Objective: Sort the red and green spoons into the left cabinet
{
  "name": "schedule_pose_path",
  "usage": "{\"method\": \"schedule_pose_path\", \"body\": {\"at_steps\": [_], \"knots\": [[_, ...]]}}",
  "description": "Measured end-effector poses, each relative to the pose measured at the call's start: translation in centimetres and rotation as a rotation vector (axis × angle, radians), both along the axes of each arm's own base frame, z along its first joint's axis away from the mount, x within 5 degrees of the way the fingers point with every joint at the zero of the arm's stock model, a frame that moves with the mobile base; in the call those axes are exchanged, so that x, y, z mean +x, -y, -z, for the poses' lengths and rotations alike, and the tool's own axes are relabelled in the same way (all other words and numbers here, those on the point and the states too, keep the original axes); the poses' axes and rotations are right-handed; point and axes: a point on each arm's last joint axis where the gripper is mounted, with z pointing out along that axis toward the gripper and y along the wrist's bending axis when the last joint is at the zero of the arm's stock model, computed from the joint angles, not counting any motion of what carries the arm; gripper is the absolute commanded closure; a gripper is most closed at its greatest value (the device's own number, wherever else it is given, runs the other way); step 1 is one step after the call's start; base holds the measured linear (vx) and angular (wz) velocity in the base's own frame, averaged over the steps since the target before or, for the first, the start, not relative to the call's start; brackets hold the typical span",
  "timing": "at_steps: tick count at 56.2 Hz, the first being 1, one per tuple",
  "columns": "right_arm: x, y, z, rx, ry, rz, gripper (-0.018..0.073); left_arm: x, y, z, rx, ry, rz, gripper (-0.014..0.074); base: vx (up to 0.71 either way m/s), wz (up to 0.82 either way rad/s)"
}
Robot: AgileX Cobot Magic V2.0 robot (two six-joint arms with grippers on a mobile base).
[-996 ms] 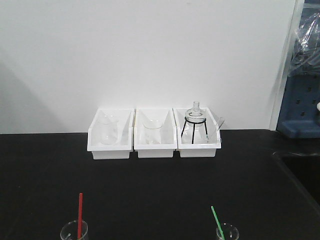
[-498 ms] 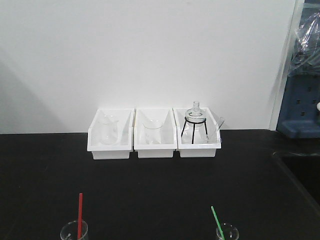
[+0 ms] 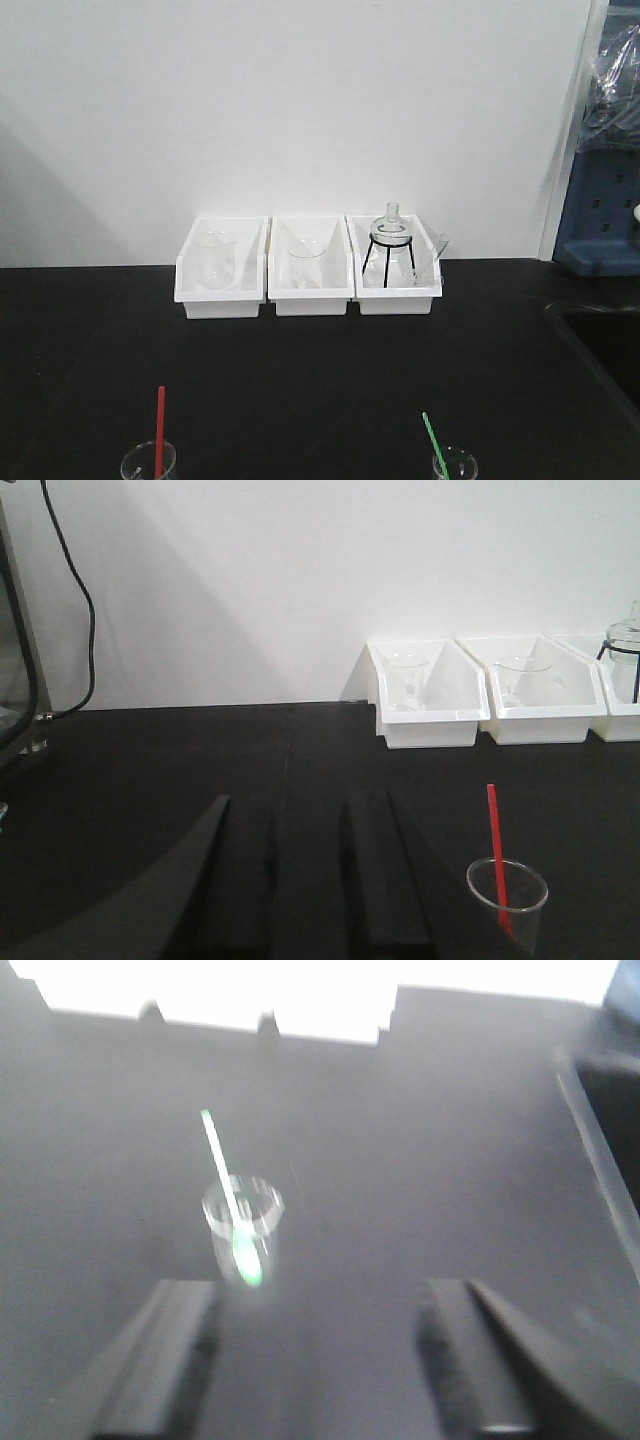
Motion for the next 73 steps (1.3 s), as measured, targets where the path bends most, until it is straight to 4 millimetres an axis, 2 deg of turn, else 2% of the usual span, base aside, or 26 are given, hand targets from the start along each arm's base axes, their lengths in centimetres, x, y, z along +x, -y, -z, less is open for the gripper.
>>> {"method": "schedule_pose_path", "body": {"at_steps": [8,16,24,35,47,57,73], "knots": [[1.2,-0.6,0.0,0.021,0.044,-0.028,0.0008,1.0,0.2,0.4,-0.096,-0.058,0.019,0.0236,0.0,0.0],[3.0,-1.2,1.2,0.02,0.017,-0.053,0.0008,3.2,0.5,0.7,-0.189,-0.11,0.03,0.0183,0.0,0.0],[4.7,-1.9,2.4,0.027,0.005,-0.082,0.0008,5.8,0.4,1.2,-0.171,-0.144,0.018,0.0136,0.0,0.0],[7.1,-2.8,3.3,0.042,0.016,-0.116,0.0008,9.1,0.4,2.1,-0.142,-0.145,0.011,0.0133,0.0,0.0],[10.9,-4.0,3.5,0.0,-0.004,-0.156,0.0008,12.3,2.4,3.5,-0.12,-0.171,0.126,0.0134,0.0,0.0],[14.0,-4.9,3.9,-0.021,-0.012,-0.18,0.0008,16.1,4.3,3.6,-0.078,-0.141,0.239,0.0135,0.0,0.0],[16.7,-5.8,5.9,-0.065,-0.057,-0.236,0.0008,22.4,6.0,4.7,-0.092,-0.16,0.289,0.0135,0.0,0.0]]}}
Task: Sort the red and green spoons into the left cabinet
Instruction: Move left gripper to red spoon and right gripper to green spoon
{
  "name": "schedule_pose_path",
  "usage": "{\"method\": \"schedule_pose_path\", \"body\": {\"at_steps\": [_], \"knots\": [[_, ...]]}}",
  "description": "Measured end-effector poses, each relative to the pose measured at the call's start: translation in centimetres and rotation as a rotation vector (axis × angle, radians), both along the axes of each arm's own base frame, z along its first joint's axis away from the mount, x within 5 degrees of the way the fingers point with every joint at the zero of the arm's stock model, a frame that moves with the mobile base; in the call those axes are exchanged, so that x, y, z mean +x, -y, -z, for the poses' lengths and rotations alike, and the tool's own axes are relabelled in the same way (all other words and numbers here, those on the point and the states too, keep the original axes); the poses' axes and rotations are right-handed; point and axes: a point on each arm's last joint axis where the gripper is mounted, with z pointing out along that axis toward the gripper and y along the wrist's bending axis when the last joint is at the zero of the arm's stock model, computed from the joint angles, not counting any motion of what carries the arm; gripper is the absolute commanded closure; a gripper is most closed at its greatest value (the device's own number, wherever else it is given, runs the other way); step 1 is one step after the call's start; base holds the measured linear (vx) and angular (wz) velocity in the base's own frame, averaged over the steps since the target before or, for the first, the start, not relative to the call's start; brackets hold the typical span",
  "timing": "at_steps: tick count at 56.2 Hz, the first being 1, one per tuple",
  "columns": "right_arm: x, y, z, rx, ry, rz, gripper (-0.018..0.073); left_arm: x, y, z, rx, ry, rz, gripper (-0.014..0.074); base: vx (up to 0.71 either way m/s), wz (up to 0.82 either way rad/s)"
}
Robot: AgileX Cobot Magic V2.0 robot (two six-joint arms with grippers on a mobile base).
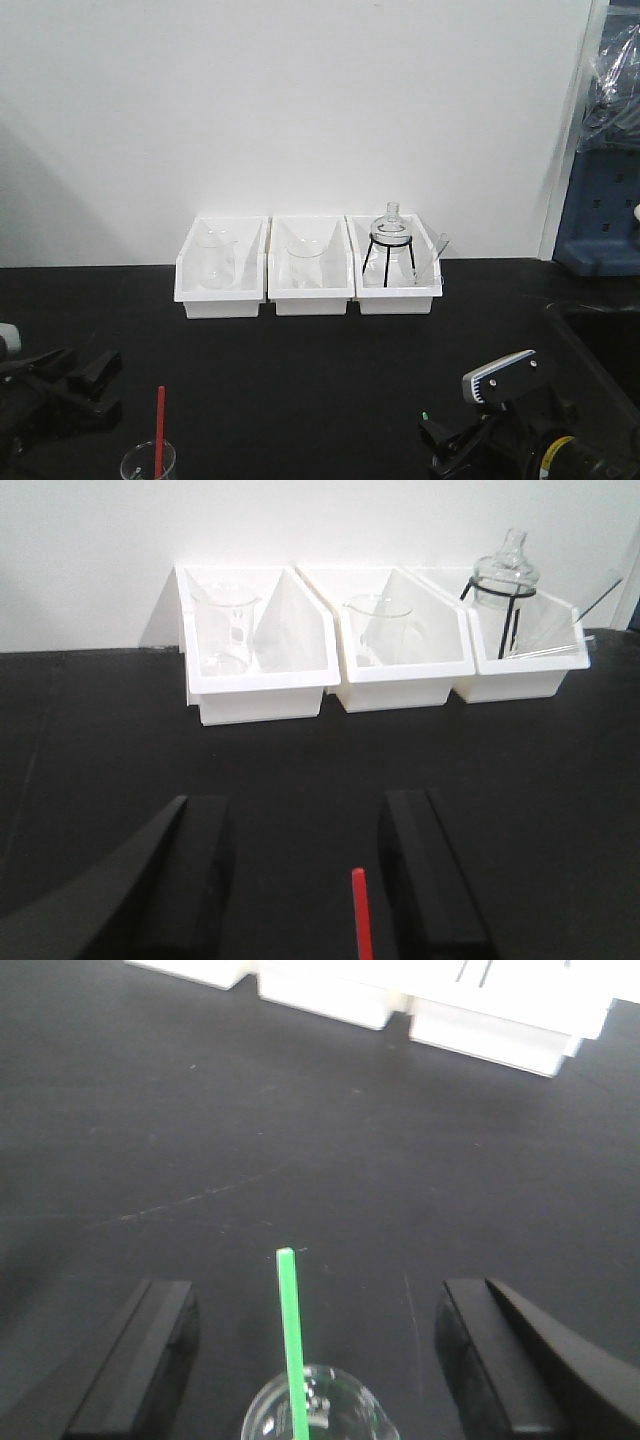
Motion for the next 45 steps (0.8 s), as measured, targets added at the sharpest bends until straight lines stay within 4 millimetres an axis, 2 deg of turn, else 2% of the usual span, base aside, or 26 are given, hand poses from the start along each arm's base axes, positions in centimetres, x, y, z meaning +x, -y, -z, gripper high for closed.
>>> {"method": "schedule_pose_path", "body": {"at_steps": [9,16,45], "knots": [[0.8,-0.3,0.0,0.006,0.01,-0.008,0.0008,2.6,1.4,0.7,0.029,-0.012,0.057,0.0135,0.0,0.0],[1.0,-0.3,-0.1,0.008,0.017,-0.01,0.0008,3.8,2.5,1.6,0.003,-0.042,0.084,0.0135,0.0,0.0],[1.0,-0.3,-0.2,0.009,0.018,-0.01,0.0008,5.2,3.4,7.2,-0.001,-0.198,0.097,0.0135,0.0,0.0]]}}
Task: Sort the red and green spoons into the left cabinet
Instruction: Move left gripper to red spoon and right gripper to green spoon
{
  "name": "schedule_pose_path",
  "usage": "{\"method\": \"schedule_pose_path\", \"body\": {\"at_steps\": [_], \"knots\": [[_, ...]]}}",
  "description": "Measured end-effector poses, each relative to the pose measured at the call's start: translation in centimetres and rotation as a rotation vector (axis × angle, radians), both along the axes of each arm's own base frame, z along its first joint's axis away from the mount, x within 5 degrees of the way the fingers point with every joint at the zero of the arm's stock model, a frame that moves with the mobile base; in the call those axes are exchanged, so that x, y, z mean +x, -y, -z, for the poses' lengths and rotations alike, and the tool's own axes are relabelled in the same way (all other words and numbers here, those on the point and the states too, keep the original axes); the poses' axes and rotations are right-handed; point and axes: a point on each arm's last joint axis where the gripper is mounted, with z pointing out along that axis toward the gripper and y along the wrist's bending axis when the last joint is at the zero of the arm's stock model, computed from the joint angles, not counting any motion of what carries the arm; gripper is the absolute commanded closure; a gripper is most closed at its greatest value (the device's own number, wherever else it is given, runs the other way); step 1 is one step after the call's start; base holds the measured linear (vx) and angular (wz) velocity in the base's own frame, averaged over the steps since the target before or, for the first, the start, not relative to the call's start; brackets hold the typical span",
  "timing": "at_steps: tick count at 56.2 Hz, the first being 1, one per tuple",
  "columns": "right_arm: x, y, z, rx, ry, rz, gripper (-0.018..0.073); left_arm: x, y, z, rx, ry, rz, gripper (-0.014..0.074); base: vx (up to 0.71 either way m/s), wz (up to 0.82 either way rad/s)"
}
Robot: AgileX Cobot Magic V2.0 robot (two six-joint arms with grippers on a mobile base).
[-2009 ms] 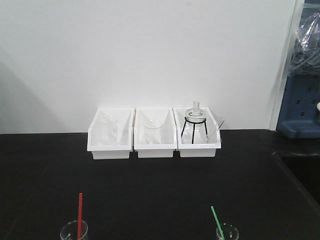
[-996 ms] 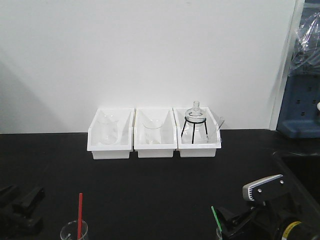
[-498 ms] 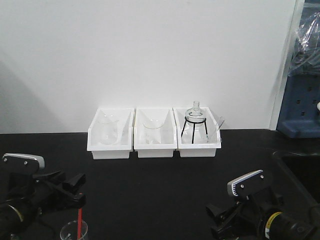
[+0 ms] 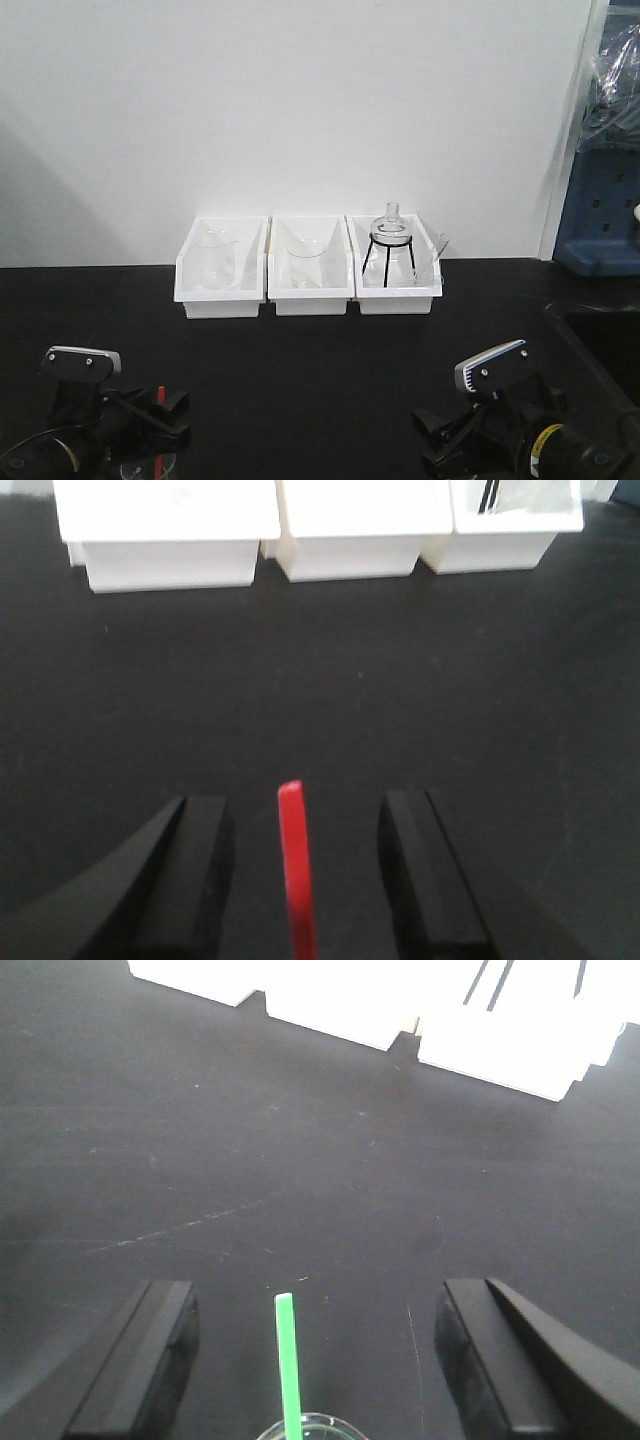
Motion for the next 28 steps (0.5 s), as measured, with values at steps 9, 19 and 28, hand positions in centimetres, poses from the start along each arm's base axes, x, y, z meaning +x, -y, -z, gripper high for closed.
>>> {"method": "schedule_pose_path", "body": {"at_steps": [9,19,28], "knots": [[0.0,0.0,0.0,0.0,0.0,0.0,0.0009,0.1,0.0,0.8,0.004,-0.02,0.0,0.0135,0.0,0.0],[0.0,-0.2,0.4,0.007,-0.016,-0.001,0.0009,0.1,0.1,0.6,-0.006,0.0,0.004,0.0148,0.0,0.0],[0.1,-1.0,2.2,-0.02,-0.066,-0.04,0.0009,0.1,0.1,0.6,-0.007,0.001,0.004,0.0219,0.0,0.0]]}}
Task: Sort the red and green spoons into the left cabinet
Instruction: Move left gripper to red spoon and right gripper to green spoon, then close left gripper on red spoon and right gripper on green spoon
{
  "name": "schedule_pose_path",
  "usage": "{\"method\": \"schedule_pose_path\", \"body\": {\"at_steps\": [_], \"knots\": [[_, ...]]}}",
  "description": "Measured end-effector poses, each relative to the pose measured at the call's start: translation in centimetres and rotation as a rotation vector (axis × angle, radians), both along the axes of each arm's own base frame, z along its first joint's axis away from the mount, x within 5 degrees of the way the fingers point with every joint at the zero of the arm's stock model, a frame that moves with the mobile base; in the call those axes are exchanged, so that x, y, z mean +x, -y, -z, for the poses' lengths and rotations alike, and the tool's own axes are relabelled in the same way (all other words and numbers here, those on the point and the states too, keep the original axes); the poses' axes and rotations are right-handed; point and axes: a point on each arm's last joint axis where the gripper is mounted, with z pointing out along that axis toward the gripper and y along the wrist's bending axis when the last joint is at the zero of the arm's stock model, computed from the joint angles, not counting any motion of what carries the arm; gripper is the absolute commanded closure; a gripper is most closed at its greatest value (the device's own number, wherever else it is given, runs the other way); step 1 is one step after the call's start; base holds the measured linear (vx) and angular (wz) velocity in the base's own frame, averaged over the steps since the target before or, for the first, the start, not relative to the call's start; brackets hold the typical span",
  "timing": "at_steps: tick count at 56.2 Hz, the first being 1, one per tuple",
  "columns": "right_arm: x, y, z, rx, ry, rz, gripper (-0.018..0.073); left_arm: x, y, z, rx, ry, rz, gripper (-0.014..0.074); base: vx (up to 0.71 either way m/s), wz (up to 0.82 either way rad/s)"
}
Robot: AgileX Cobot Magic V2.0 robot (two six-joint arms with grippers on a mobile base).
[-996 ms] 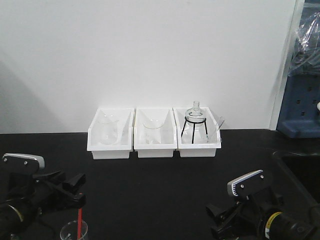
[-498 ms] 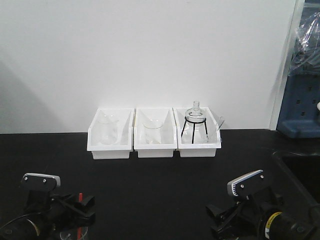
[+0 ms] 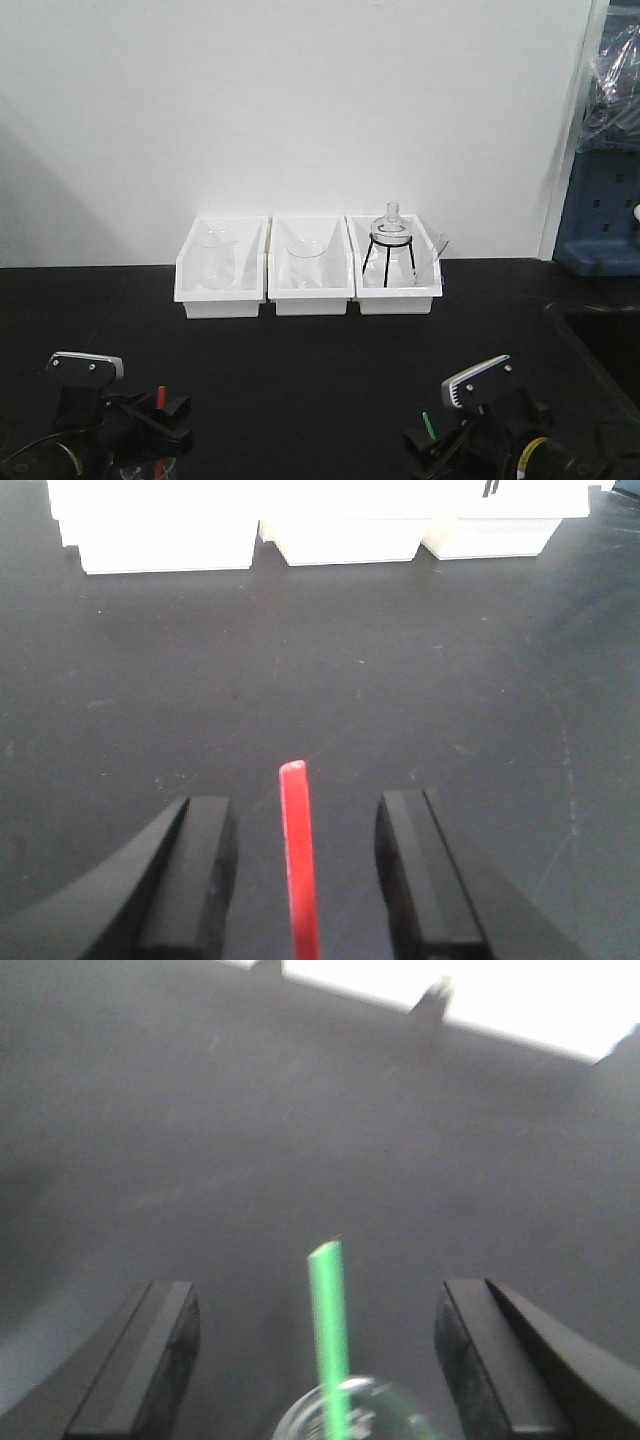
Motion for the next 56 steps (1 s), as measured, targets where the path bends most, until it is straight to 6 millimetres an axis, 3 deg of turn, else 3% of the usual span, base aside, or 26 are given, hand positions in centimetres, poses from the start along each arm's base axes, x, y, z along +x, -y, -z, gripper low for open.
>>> {"method": "schedule_pose_path", "body": {"at_steps": [7,16,29,45,56], "knots": [[0.1,-0.4,1.1,-0.021,-0.028,-0.026,0.0009,0.0,0.0,0.0,0.001,0.0,0.0,0.0321,0.0,0.0],[0.4,-0.5,1.1,-0.019,-0.021,-0.029,0.0009,0.0,0.0,0.0,0.001,0.0,0.0,0.047,0.0,0.0],[0.4,-0.7,1.1,-0.031,0.016,-0.059,0.0009,0.0,0.0,-0.1,-0.003,0.008,0.002,0.0606,0.0,0.0],[0.9,-0.8,2.8,-0.011,-0.014,-0.046,0.0027,0.0,0.0,-0.1,-0.006,0.014,0.003,0.0604,0.0,0.0],[1.2,-0.9,2.2,0.02,0.055,-0.037,0.0106,0.0,0.0,-0.1,-0.006,0.014,0.003,0.0604,0.0,0.0]]}}
